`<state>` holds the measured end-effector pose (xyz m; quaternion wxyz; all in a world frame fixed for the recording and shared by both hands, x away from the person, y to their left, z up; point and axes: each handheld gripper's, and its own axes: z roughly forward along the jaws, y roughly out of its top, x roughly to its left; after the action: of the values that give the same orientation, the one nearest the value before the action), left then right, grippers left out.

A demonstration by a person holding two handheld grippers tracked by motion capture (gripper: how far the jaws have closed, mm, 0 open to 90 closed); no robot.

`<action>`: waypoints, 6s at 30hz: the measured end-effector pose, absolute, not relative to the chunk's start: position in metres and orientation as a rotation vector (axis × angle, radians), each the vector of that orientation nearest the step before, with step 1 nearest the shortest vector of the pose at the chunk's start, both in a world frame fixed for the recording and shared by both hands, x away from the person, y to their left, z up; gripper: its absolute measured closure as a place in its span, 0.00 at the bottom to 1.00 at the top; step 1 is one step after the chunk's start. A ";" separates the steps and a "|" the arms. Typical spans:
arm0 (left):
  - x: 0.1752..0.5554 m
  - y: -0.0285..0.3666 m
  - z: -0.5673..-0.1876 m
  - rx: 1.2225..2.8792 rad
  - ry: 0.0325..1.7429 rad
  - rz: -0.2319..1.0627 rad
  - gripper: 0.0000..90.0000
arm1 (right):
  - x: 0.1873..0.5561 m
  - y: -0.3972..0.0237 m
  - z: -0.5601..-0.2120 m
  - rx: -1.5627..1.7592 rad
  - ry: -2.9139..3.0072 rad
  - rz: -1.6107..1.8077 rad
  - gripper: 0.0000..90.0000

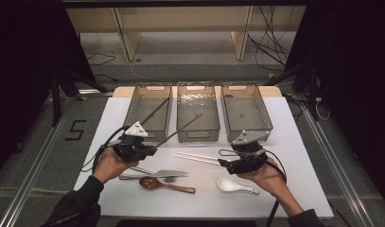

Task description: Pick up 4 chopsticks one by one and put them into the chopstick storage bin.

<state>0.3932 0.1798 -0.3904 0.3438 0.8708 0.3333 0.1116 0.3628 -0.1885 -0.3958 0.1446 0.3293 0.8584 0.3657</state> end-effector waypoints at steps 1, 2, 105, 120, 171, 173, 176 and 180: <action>0.396 0.182 -0.389 2.257 0.876 0.296 0.93 | 0.362 -0.190 -0.396 0.951 2.473 1.061 0.32; 0.398 0.185 -0.388 2.239 0.894 0.301 0.93 | 0.361 -0.190 -0.396 0.956 2.466 1.068 0.32; 0.365 0.199 -0.397 1.985 0.969 0.250 0.19 | 0.429 -0.182 -0.438 0.834 2.776 0.505 0.47; 0.356 0.205 -0.403 2.005 0.938 0.303 0.17 | 0.433 -0.180 -0.441 0.772 2.827 0.419 0.55; 0.352 0.199 -0.408 2.054 0.890 0.324 0.18 | 0.428 -0.169 -0.452 0.483 2.936 0.187 0.94; 0.353 0.199 -0.408 2.062 0.888 0.324 0.18 | 0.428 -0.169 -0.450 0.485 2.935 0.199 0.94; 0.353 0.199 -0.408 2.063 0.881 0.323 0.18 | 0.427 -0.170 -0.447 0.479 2.935 0.209 0.94; 0.353 0.199 -0.408 2.062 0.874 0.322 0.19 | 0.423 -0.168 -0.438 0.447 2.932 0.248 0.94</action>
<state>0.3529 0.1987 -0.4081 0.4253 0.8249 0.3494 0.1289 0.4230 -0.1678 -0.4384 0.0825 0.1496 0.9818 0.0831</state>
